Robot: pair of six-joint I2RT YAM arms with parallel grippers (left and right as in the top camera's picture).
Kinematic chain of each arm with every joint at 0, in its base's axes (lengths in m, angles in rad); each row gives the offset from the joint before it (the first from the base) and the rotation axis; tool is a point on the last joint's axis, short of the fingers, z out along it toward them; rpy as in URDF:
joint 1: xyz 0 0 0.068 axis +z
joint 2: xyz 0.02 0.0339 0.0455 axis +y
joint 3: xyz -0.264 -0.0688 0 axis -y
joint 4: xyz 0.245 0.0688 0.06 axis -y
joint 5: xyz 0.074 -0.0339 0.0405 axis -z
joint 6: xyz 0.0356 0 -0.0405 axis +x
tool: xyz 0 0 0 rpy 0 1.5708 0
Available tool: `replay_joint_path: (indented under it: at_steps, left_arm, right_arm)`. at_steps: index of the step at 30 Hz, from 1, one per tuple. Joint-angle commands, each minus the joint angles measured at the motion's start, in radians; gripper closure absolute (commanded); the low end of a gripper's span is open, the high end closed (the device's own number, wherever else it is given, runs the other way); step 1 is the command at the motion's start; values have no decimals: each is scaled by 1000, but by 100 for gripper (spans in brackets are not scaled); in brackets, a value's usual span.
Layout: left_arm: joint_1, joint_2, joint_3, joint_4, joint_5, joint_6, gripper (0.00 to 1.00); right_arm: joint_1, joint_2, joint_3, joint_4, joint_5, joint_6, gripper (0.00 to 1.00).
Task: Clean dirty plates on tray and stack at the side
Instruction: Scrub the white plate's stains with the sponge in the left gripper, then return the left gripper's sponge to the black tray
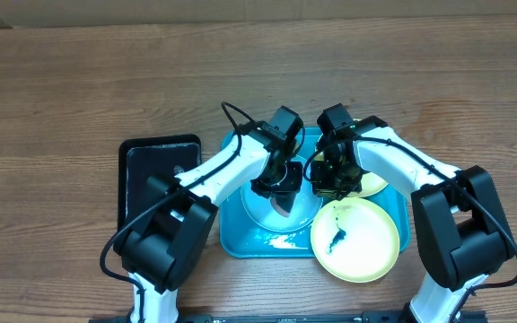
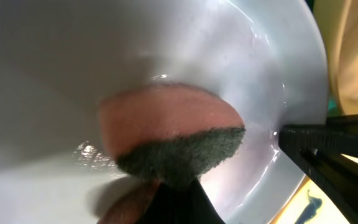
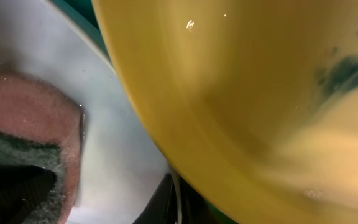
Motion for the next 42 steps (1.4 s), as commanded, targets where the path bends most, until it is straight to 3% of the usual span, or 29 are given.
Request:
replay_joint_path:
  at_steps: [1, 8, 12, 17, 26, 33, 42]
  left_arm:
    - [44, 28, 43, -14, -1, -4, 96]
    - [113, 28, 181, -171, -124, 27, 96]
    - [109, 23, 273, -300, -274, 17, 96]
    - [113, -60, 320, -453, -455, -91, 96]
    - [217, -224, 320, -628, -572, -202, 96]
    - [330, -226, 200, -603, -560, -208, 96]
    - [356, -226, -106, -380, -505, -193, 96]
  right_arm:
    - [8, 5, 13, 9, -2, -11, 96]
    - [8, 5, 13, 6, -2, -11, 96]
    - [8, 5, 13, 5, -2, -12, 96]
    - [8, 5, 13, 6, -2, -15, 96]
    - [8, 5, 13, 25, -2, -19, 96]
    - [8, 5, 13, 39, -18, -33, 96]
    - [8, 5, 13, 64, -24, -79, 96]
